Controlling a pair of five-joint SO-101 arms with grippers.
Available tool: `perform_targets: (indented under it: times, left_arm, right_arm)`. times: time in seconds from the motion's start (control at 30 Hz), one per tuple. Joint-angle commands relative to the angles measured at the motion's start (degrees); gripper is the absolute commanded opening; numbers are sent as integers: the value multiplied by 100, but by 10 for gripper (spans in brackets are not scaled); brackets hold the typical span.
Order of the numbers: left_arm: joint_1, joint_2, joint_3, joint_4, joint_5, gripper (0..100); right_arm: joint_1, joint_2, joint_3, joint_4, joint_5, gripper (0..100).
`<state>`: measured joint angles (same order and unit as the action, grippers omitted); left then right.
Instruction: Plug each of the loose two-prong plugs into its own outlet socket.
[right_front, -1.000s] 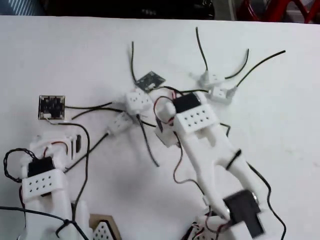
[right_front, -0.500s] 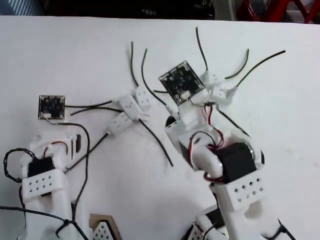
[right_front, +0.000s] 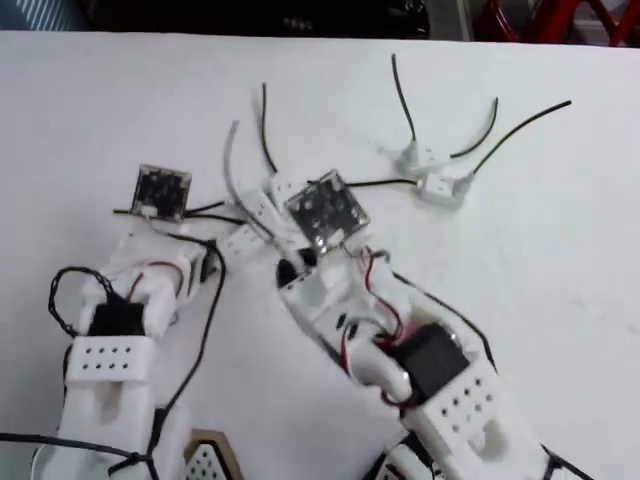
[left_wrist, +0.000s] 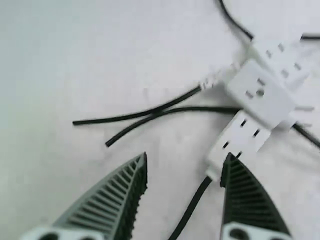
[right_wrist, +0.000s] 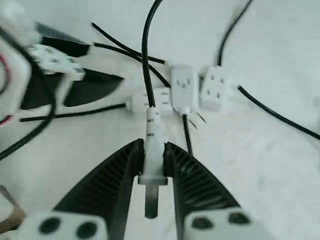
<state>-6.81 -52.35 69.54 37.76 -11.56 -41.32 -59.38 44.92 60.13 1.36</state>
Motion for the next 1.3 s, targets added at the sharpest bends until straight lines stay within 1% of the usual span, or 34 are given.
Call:
perform_targets:
  times: [0.0, 0.1, 0.23, 0.37, 0.5, 0.57, 0.67, 0.87, 0.93, 1.03, 1.17, 1.27]
  left_arm:
    - [444, -145, -703, -141, 958, 248]
    - [708, -145, -791, -149, 1152, 248]
    - [1077, -145, -897, -132, 1152, 248]
    - [1429, -154, -958, -158, 1143, 248]
    - [1771, -154, -923, -123, 1125, 248]
    - [1956, -154, -905, -97, 844, 248]
    - [2158, -154, -941, 176, 440, 248]
    - [2211, -154, -914, 220, 413, 248]
    - [2229, -154, -932, 360, 404, 248]
    - [2422, -154, -914, 413, 396, 248]
    - [2703, -154, -905, 615, -114, 248]
    - [2712, -154, -905, 607, -202, 248]
  right_arm:
    - [-180, -637, 105, -163, -149, 16]
    - [-180, -1015, 580, -426, -132, 16]
    - [-189, -1402, 1424, -1042, -97, 16]
    - [-189, -1657, 2004, -1411, 316, 16]
    - [-163, -1675, 2391, -1666, 396, 16]
    - [-163, -1675, 2558, -1815, 404, 16]
    - [-154, -1675, 2743, -1938, 580, 16]
    - [-154, -1675, 2840, -1991, 615, 16]
    - [-145, -1666, 2848, -1991, 624, 16]
    - [-145, -1666, 2857, -1991, 624, 16]
    - [-145, -1666, 2857, -1991, 607, 16]
    - [-145, -1666, 2910, -1982, 598, 16]
